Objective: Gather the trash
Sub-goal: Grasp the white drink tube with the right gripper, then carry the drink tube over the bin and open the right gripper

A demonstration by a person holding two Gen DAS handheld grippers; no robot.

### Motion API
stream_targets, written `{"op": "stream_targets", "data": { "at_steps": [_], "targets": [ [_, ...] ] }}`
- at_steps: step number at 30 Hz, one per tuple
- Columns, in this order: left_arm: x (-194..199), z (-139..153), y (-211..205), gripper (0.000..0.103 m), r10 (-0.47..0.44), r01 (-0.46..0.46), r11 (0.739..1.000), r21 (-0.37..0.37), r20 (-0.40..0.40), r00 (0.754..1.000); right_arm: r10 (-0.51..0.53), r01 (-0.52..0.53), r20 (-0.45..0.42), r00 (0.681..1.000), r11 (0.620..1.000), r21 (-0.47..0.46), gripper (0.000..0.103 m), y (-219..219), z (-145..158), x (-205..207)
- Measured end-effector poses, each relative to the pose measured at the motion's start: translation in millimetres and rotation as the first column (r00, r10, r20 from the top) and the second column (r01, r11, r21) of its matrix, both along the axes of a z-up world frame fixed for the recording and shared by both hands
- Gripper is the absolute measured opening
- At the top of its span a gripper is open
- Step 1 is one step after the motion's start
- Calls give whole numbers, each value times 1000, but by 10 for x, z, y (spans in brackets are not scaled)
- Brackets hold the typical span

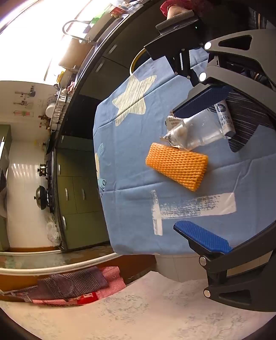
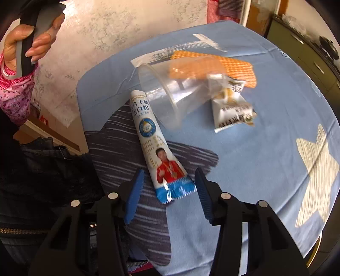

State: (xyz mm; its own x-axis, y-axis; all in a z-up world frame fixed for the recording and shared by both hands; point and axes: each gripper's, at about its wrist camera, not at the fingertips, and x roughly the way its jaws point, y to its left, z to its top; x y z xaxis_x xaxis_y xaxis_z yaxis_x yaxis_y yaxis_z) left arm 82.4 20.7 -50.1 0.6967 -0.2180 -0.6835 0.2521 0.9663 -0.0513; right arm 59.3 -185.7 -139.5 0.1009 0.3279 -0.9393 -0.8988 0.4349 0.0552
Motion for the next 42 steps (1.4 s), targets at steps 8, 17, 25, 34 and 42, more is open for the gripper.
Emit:
{"op": "stream_targets", "data": {
  "at_steps": [8, 17, 25, 34, 42],
  "targets": [
    [-56, -121, 222, 96, 44, -44, 998, -43, -14, 999, 50, -49, 17, 999, 998, -50, 40, 110, -52, 6],
    [-50, -131, 189, 96, 31, -32, 999, -44, -15, 999, 75, -74, 15, 997, 996, -52, 28, 133, -43, -29],
    [-41, -138, 140, 96, 28, -28, 999, -34, -17, 999, 66, -65, 21, 998, 998, -23, 24, -39, 47, -151],
    [-3, -144, 31, 96, 13, -13, 1000, -21, -21, 1000, 68, -68, 24, 997, 997, 22, 24, -261, 158, -337],
    [-17, -118, -100, 96, -25, 25, 1000, -1, -17, 1000, -149, 142, 104, 983, 987, 74, 24, -812, 483, -171]
  ]
}}
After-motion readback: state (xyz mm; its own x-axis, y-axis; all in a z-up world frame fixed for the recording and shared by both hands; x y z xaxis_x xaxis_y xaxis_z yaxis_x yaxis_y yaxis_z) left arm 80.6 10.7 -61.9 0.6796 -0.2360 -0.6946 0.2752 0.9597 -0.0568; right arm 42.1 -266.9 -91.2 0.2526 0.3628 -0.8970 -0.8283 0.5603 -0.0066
